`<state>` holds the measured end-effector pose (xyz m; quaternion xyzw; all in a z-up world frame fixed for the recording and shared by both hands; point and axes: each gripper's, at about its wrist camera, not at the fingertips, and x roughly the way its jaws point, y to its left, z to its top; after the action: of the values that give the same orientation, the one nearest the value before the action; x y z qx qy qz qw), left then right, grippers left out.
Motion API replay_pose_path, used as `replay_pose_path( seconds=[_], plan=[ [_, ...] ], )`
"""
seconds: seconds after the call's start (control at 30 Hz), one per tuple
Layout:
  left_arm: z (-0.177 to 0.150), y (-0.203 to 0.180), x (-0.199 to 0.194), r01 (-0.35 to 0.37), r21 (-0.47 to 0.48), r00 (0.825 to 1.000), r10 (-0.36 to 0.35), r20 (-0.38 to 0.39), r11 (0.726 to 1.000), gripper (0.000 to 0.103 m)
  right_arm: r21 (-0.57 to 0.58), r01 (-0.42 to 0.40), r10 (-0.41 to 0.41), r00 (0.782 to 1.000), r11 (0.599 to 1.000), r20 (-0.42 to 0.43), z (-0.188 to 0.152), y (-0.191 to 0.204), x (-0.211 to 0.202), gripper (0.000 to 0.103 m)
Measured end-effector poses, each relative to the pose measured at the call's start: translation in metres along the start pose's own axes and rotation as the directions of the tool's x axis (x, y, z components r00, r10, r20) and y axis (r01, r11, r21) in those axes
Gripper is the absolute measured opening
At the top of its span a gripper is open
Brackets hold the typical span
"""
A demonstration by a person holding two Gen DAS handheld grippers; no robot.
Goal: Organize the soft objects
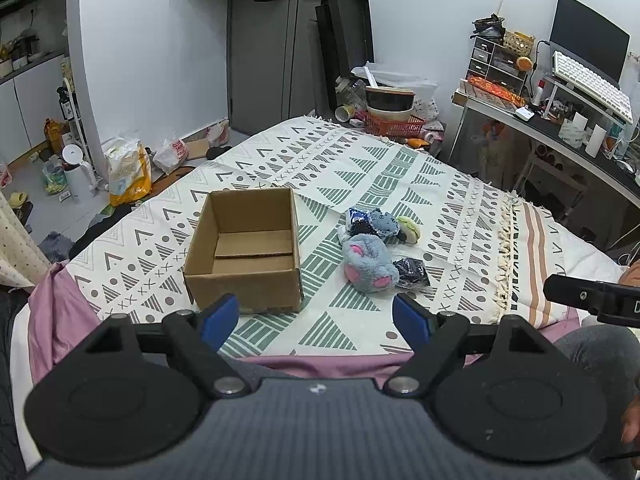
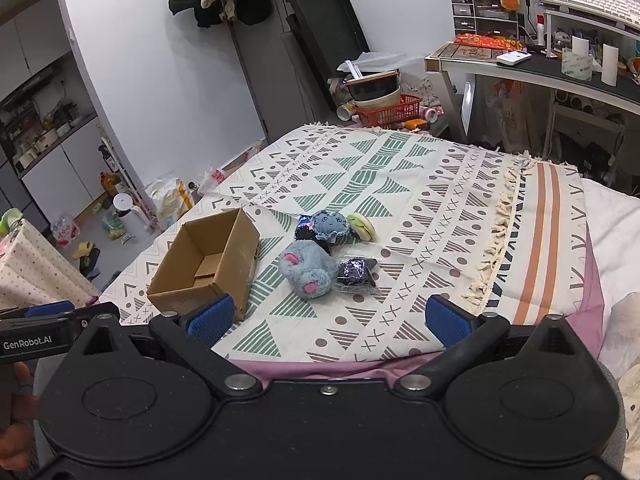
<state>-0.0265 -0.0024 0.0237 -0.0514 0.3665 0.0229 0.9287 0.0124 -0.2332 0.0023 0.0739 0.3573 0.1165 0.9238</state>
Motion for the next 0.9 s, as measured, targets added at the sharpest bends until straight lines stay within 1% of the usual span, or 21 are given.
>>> replay_pose_path(
  seconds=[0.3, 0.47, 0.67, 0.9],
  plan=[
    [0.003, 0.001, 0.0, -0.009, 0.006, 1.0, 0.009, 0.002, 1.0, 0.083, -0.009, -0.008, 0.008, 1.0, 1.0, -0.005, 0.0, 0.0, 0.003, 0.103],
    [0.005, 0.0, 0.003, -0.003, 0.011, 1.0, 0.003, 0.006, 1.0, 0.083, -0.017, 0.001, -0.001, 1.0, 1.0, -0.013, 0.002, 0.001, 0.008, 0.103],
    [0.007, -0.003, 0.015, 0.0, 0.005, 1.0, 0.0, 0.003, 1.0, 0.083, -0.024, -0.006, 0.006, 1.0, 1.0, -0.014, 0.006, -0.001, 0.017, 0.103],
    [0.013, -0.009, 0.032, 0.008, 0.011, 1.0, -0.008, -0.008, 1.0, 0.083, -0.018, -0.01, 0.01, 0.999, 1.0, -0.034, 0.014, -0.005, 0.036, 0.103]
  ],
)
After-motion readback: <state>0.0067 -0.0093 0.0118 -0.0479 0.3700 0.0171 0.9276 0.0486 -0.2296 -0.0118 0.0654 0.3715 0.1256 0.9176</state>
